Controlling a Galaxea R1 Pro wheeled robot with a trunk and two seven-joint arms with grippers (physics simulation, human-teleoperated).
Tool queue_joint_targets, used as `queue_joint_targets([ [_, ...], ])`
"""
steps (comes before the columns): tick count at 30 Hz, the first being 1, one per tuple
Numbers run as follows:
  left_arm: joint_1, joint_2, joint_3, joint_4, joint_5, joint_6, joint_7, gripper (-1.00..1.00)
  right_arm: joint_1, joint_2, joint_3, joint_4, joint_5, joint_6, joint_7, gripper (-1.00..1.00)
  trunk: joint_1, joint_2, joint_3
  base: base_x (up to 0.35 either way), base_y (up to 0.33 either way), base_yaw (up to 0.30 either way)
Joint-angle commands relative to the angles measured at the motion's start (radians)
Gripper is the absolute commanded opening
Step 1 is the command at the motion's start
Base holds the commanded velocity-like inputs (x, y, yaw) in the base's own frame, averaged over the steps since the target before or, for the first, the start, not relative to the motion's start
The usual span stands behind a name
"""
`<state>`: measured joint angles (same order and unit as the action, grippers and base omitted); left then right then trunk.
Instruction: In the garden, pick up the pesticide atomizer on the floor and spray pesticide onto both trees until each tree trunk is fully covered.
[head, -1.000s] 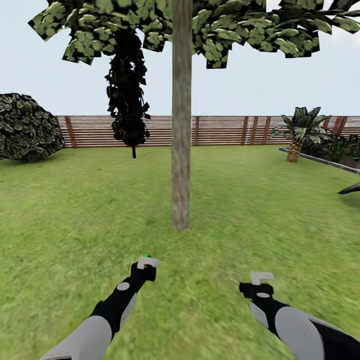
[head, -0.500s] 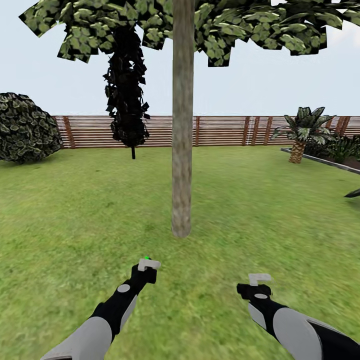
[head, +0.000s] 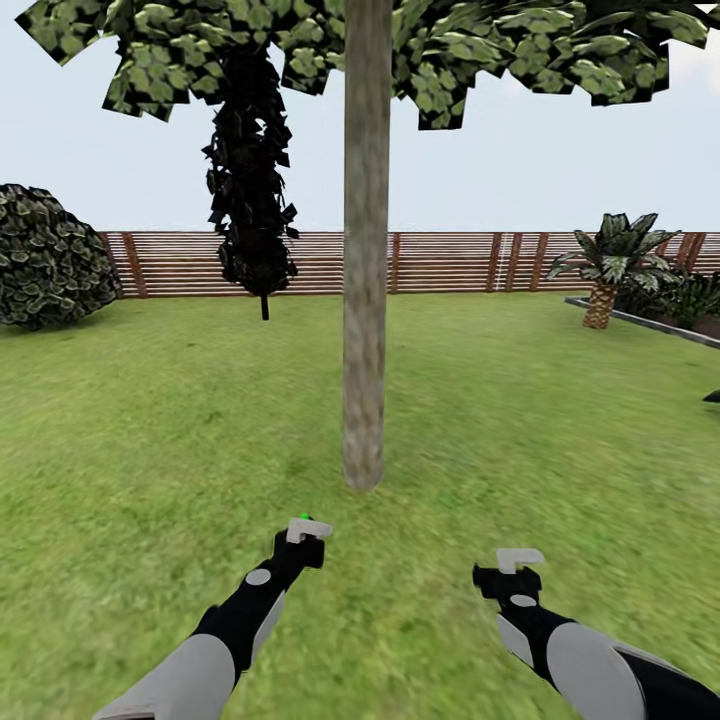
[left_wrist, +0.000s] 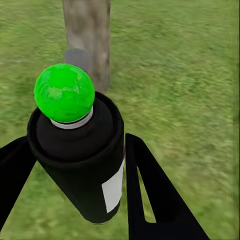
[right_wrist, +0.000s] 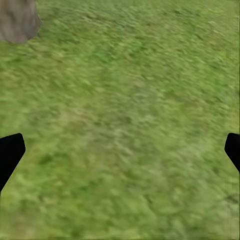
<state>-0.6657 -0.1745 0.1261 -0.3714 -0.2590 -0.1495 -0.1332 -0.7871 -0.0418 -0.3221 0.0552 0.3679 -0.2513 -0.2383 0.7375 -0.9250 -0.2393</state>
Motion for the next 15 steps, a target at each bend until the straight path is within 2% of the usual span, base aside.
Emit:
queue_joint_targets([
  [1, 0.000, 0.000, 0.000, 0.000, 0.000, 0.000, 0.000, -1.00, 0.000, 0.000, 0.000, 0.000, 0.000, 0.000, 0.000, 1.00, 0.000, 0.000, 0.000, 0.350, 0.000, 0.000],
  [15, 0.000, 0.000, 0.000, 0.000, 0.000, 0.002, 0.000, -1.00, 0.000, 0.000, 0.000, 0.000, 0.001, 0.001, 0.000, 1.00, 0.000, 0.000, 0.000, 0.350, 0.000, 0.000],
])
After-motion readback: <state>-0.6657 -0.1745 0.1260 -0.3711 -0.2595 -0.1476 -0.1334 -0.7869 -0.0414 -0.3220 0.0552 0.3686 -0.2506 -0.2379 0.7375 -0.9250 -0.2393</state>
